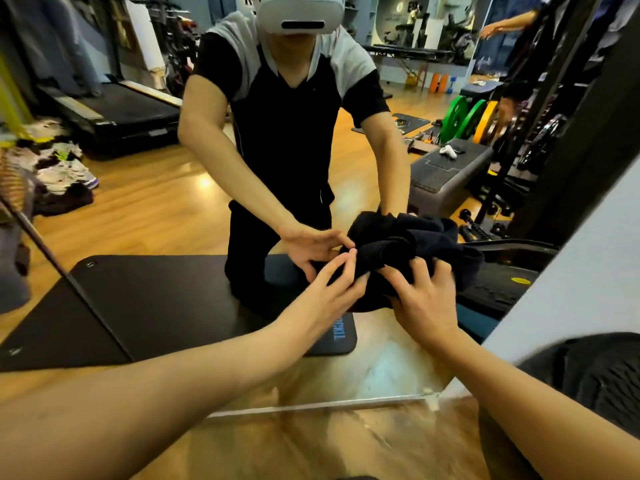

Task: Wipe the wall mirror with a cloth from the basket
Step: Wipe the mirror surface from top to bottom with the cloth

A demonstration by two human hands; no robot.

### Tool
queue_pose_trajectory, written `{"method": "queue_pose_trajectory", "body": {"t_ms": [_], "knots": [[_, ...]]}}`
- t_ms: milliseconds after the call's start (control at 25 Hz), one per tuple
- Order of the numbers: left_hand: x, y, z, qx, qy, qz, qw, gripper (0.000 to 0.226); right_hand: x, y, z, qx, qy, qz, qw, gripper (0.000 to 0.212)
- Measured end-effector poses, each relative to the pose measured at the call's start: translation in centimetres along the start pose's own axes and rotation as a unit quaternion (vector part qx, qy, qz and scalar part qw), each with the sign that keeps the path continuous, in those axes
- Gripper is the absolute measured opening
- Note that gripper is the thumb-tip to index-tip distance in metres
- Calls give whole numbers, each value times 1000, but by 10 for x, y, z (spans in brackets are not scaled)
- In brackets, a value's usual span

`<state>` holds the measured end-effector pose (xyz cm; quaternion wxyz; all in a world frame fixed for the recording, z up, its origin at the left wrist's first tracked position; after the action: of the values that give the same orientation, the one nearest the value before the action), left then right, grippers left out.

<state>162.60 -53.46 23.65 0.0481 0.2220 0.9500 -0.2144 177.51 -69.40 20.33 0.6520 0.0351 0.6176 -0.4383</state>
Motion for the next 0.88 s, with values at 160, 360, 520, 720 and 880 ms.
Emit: {"method": "queue_pose_trajectory", "body": {"t_ms": [160, 360, 520, 720, 880], "knots": [[73, 29, -17, -24, -32, -18, 999, 75, -26, 8, -75, -50, -35, -20, 998, 75], [189, 72, -51, -51, -62, -51, 995, 65, -57, 34, -189, -104, -58, 1, 993, 74], [252, 85, -76, -49, -35, -125, 990, 66, -77, 45, -261, -102, -53, 42, 993, 58], [325, 104, -95, -12, -80, -194, 978, 66, -101, 55, -330, -74, -96, 75, 990, 55], [359, 115, -101, 36, -101, -207, 972, 74, -112, 58, -363, -75, -120, 70, 987, 56]]}}
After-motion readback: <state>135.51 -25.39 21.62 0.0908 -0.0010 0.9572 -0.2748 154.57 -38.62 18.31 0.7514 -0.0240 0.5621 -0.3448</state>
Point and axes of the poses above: each hand's wrist, its own x-axis away from the middle knuckle, its own y-axis out of the palm, z = x × y, the point moved 1 cm from there along -x, towards the middle knuckle, and after that the axes turned 5 degrees about z, right-handed, at the moved point
